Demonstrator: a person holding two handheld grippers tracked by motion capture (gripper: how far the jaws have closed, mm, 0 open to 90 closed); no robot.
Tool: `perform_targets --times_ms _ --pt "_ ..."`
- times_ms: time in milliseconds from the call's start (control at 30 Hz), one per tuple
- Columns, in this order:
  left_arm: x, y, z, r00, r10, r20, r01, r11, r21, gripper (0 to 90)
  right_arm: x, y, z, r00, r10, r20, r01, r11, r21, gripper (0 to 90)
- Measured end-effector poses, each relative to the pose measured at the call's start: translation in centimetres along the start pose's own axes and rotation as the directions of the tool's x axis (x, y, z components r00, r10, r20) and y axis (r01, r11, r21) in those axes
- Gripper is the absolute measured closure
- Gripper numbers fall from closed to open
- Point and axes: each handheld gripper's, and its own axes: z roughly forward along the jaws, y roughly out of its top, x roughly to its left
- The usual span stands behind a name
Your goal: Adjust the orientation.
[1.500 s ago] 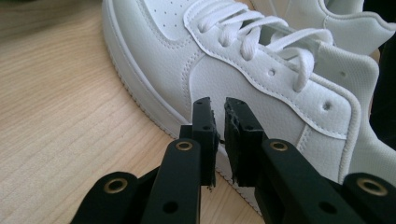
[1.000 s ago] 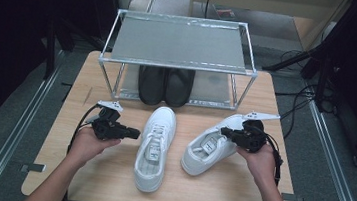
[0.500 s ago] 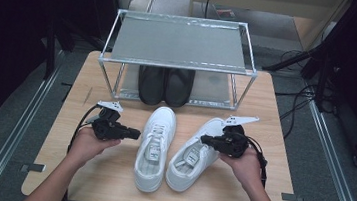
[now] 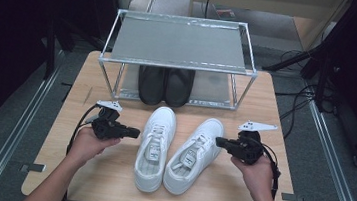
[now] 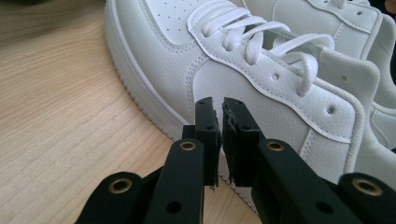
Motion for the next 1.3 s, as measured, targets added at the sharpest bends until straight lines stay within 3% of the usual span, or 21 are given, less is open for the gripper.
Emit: perform_targets --times_ms 67,200,367,500,1300 --pt "0.1 0.0 0.1 0.9999 0.010 -0.010 -0.010 0.9999 0.002 85.9 -0.2 -0.6 -0.2 0.9996 0.026 0.011 -0.026 1.000 -0.005 90.0" --pt "0.4 0.0 0.2 1.0000 -0.005 -0.005 0.005 1.0000 -0.007 86.0 -0.4 -1.4 0.0 0.9975 0.069 -0.018 -0.069 0.998 0.008 90.0" --pt "0.8 -0.2 1.0 0.9997 -0.016 -0.021 0.016 0.9994 0.030 85.7 0.1 -1.6 1.5 0.9982 0.056 -0.019 -0.055 0.997 0.057 90.0" --pt "0.9 -0.5 2.1 0.9997 -0.024 -0.012 0.024 0.9972 0.070 84.6 -0.1 -1.5 1.6 0.9973 0.066 -0.032 -0.064 0.996 0.057 90.0" --pt "1.0 -0.7 2.1 0.9991 -0.043 0.001 0.043 0.9972 0.060 85.3 0.4 0.4 4.6 0.9989 0.012 -0.045 -0.011 0.999 0.035 90.0"
